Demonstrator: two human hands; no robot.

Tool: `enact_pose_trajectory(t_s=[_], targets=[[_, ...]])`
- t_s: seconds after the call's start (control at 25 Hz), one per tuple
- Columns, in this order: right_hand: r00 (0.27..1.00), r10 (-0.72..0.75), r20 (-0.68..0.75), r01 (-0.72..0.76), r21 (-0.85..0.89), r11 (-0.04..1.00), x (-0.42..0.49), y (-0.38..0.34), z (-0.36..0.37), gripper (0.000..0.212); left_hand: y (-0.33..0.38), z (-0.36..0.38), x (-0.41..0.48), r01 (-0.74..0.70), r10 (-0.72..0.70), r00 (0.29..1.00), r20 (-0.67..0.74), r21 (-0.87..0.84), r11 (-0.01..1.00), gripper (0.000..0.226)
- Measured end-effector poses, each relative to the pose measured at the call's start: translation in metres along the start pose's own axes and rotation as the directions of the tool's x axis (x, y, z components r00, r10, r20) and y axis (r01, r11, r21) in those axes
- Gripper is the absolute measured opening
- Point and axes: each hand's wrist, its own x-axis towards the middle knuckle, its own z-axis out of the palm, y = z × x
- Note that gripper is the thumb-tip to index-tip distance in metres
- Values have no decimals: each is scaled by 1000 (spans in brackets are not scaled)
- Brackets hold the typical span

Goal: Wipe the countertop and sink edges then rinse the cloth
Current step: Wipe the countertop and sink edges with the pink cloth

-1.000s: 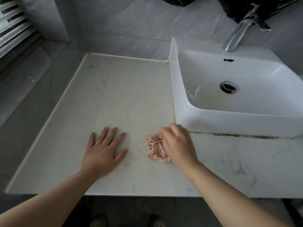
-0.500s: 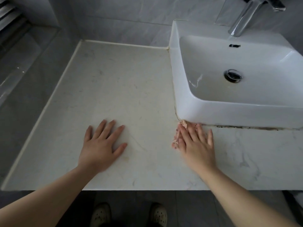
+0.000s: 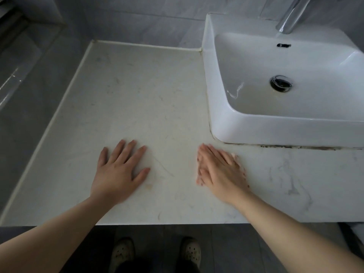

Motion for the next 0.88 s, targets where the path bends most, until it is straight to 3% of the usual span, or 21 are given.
enact_pose_trajectory(t_s=[0.08,0.12,0.2,0.24,0.28,0.32,0.36,0.44,0.48,0.52,0.56,0.6,0.64,0.68,0.72,0.76,0.8,0.88], targets=[[980,165,-109,-162,36,986,-33,33,0,48,-1,0,1,-5,5,1000,-1,-1,1000,72],[914,364,-179,-364,33,931,-40,52,1,46,-1,0,0,-5,5,1000,1,4,1000,73],[666,707,-238,-715,65,696,-41,69,-2,43,1,0,0,-1,1,1000,-4,6,1000,74],[573,789,-221,-790,107,604,-36,64,-4,44,1,0,0,-3,3,1000,-3,7,1000,74],[538,821,-192,-807,162,567,-26,49,-4,47,1,0,0,-3,3,1000,0,8,1000,74],[579,803,-144,-779,192,597,-15,26,-4,49,2,-1,0,-2,2,1000,-1,6,1000,74],[679,723,-131,-704,165,691,-7,0,2,52,2,-1,0,-1,1,1000,-3,7,1000,75],[923,335,-190,-332,50,942,-7,-52,21,53,1,-1,-1,-3,3,1000,-5,14,1000,75],[980,149,-135,-151,-4,989,-14,-61,24,53,0,-1,-1,-7,7,1000,-2,18,1000,75],[994,38,-102,-43,-48,998,-19,-51,24,53,0,-1,-1,-9,9,1000,2,20,1000,75],[996,55,-76,-62,-84,995,-25,-27,21,55,0,-1,-1,-11,11,1000,6,22,1000,75],[980,174,-97,-184,-110,977,-32,3,19,59,0,0,-1,-11,11,1000,10,24,1000,75],[921,371,-117,-382,-82,921,-40,34,14,62,0,0,-1,-11,11,1000,10,22,1000,75],[806,577,-130,-581,8,814,-47,58,5,62,0,0,0,-10,10,1000,8,18,1000,75],[682,726,-92,-718,105,688,-51,65,-2,59,1,0,0,-11,11,1000,8,15,1000,75],[619,782,-70,-771,135,622,-48,54,-4,55,1,-1,0,-12,11,1000,12,17,1000,75],[641,762,-85,-754,114,647,-42,25,-1,54,1,-1,0,-14,13,1000,18,24,1000,75],[848,515,-126,-516,34,856,-31,-57,14,57,0,-2,0,-24,23,1000,18,17,1000,75]])
